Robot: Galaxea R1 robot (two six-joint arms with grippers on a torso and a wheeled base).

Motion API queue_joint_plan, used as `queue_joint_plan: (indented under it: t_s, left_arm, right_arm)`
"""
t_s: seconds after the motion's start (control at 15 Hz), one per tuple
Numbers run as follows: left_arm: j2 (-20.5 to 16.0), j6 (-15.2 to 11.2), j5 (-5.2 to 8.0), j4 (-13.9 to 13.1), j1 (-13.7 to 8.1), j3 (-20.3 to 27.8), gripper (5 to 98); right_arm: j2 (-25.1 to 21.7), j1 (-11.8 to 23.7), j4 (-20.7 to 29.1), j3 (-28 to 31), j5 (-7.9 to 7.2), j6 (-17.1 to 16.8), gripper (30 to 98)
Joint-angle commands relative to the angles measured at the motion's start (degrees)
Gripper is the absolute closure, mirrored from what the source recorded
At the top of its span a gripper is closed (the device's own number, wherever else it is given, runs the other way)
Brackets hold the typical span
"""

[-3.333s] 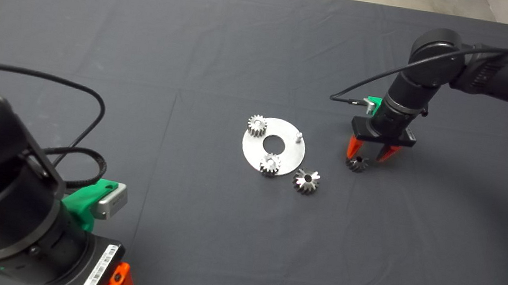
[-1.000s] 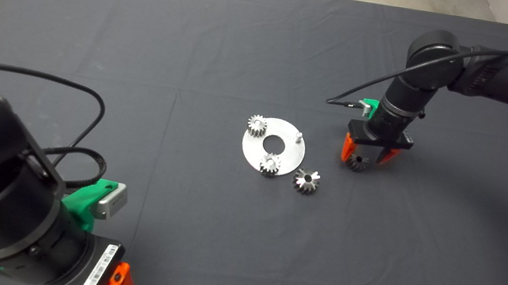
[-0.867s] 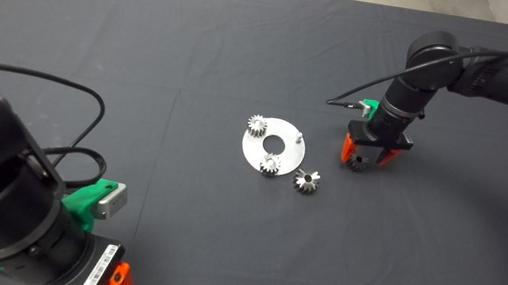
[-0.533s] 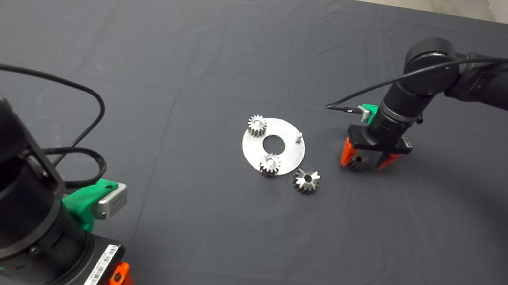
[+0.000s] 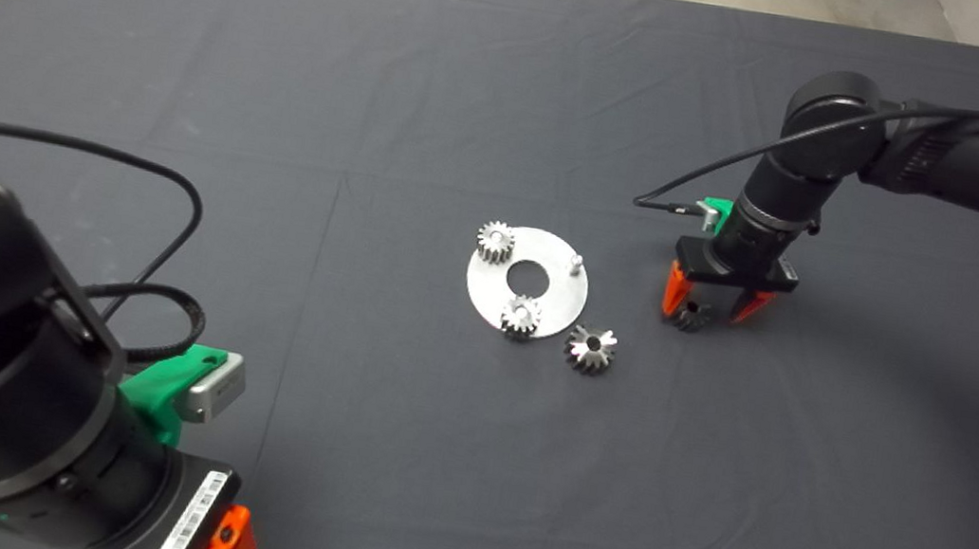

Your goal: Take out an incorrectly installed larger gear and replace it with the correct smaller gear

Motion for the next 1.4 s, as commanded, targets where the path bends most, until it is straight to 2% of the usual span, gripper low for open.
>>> queue_joint_plan:
  t_s: [0.0,0.33,0.47,1.33]
  left_arm:
    - [-0.3,0.2,0.47,0.3,-0.6,0.1,15.3]
    - [-0.4,0.2,0.48,0.4,-0.6,-0.1,15.3]
    - [-0.5,0.3,0.48,1.3,-0.6,0.1,15.3]
    - [-0.5,0.3,0.48,1.4,-0.6,0.3,15.3]
  right_arm:
    - [1.6,1.2,-0.4,-0.2,-7.38,-0.4,55.8]
    - [1.6,1.2,-0.9,-0.1,-7.38,-0.4,55.8]
    - [1.5,1.3,-1.5,-0.1,-7.38,-0.4,55.8]
    - [1.1,1.1,-3.0,-0.3,-7.38,-0.5,55.8]
